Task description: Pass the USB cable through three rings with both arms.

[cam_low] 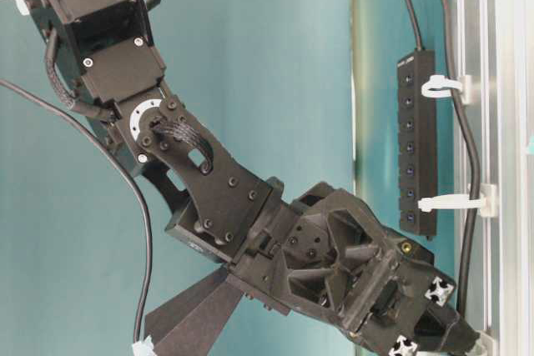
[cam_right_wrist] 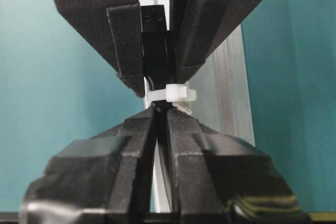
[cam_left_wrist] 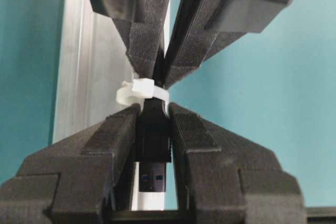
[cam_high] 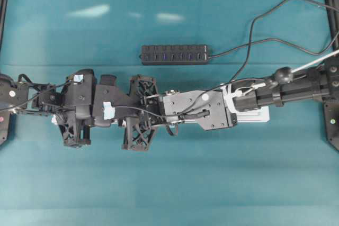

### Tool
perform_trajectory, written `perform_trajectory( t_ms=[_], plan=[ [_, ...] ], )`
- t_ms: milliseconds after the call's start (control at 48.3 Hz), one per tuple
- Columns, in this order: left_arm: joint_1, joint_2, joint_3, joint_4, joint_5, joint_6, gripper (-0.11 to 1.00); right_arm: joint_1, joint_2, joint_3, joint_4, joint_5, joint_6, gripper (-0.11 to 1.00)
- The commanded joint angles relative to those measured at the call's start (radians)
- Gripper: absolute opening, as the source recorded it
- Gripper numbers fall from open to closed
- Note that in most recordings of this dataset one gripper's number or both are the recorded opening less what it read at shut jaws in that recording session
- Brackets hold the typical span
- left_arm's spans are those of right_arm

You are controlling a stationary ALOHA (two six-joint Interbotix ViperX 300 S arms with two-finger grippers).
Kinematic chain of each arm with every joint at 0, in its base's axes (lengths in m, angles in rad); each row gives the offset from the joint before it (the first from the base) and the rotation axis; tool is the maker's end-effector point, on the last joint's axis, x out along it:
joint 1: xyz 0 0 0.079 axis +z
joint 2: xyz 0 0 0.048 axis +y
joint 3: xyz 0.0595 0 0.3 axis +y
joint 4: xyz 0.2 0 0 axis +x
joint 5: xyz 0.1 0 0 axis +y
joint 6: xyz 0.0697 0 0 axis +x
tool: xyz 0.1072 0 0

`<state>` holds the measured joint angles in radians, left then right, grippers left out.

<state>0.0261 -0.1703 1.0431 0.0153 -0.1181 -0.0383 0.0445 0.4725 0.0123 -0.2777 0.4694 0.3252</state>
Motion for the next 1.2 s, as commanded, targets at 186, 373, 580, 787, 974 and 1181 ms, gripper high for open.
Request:
perform_trajectory(
  t_ms=[186,373,580,787,974,1181],
  plan=[
    [-0.005,-0.032,-0.028,0.0,0.029,0.0,0.21,0.018,-0.025,0.0,0.002,0.006,0.009,0.11],
    [-0.003,-0.081,-0.026,0.0,0.11,0.018,0.21,0.021,-0.038,0.017,0.002,0.006,0.003,0.6],
    [-0.003,-0.152,-0.021,0.0,0.169,0.032,0.21,0.02,-0.054,0.021,0.0,0.009,0.005,0.93],
    [-0.003,-0.199,-0.018,0.0,0.225,0.032,0.21,0.017,-0.055,0.021,-0.002,0.012,0.005,0.91],
    [-0.003,-0.233,-0.026,0.0,0.264,0.031,0.21,0.011,-0.084,0.025,-0.005,0.009,0.003,0.91],
    [-0.003,-0.262,-0.034,0.0,0.267,0.031,0.21,0.002,-0.153,0.054,-0.015,-0.015,0.003,0.89]
  ],
)
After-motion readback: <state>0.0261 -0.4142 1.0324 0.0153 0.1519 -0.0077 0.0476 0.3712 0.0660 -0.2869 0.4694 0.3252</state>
